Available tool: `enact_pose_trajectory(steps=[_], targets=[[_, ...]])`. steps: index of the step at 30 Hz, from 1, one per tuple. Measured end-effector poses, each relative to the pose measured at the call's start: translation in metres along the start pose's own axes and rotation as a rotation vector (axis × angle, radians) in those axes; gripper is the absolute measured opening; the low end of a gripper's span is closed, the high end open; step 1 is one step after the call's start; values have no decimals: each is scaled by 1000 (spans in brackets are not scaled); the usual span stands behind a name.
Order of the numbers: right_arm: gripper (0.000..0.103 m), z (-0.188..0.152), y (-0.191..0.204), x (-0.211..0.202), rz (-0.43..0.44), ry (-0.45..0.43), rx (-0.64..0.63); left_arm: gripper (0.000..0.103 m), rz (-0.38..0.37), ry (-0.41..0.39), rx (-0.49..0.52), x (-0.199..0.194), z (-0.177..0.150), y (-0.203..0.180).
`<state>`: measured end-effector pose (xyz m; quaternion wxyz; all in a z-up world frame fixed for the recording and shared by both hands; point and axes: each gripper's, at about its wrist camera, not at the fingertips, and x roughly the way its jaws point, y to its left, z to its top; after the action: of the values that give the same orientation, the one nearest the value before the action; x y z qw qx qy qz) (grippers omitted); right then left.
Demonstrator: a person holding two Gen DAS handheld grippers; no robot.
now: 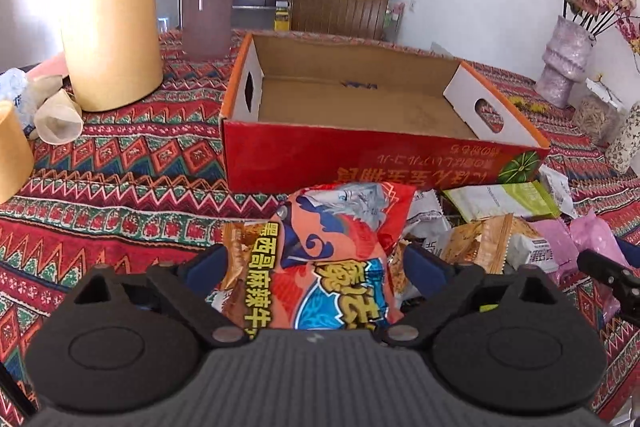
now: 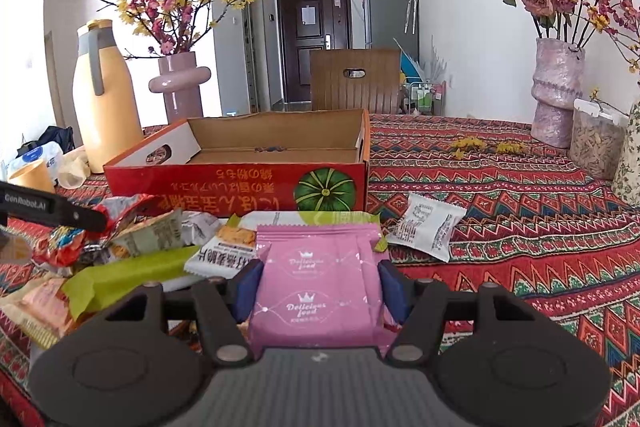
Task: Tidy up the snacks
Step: 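Grasp the orange-and-blue chip bag with left tool while right tool grasps pink packet, then place chip bag in box with left tool while right tool drops pink packet in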
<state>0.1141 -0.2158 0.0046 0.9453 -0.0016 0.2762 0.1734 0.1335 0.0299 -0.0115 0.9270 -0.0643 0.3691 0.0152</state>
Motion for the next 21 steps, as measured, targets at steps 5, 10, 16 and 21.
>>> enact_pose_trajectory(steps=[5,10,16,21], targets=[[61,3,0,6,8,-1,8,72,-23,34,-9,7,-1,2],[62,2,0,10,16,8,18,68,-30,15,3,1,-3,0],[62,7,1,8,16,-8,18,67,-21,-26,12,-11,-1,0],[62,17,2,7,16,-29,10,67,-8,-90,42,-26,5,-4]])
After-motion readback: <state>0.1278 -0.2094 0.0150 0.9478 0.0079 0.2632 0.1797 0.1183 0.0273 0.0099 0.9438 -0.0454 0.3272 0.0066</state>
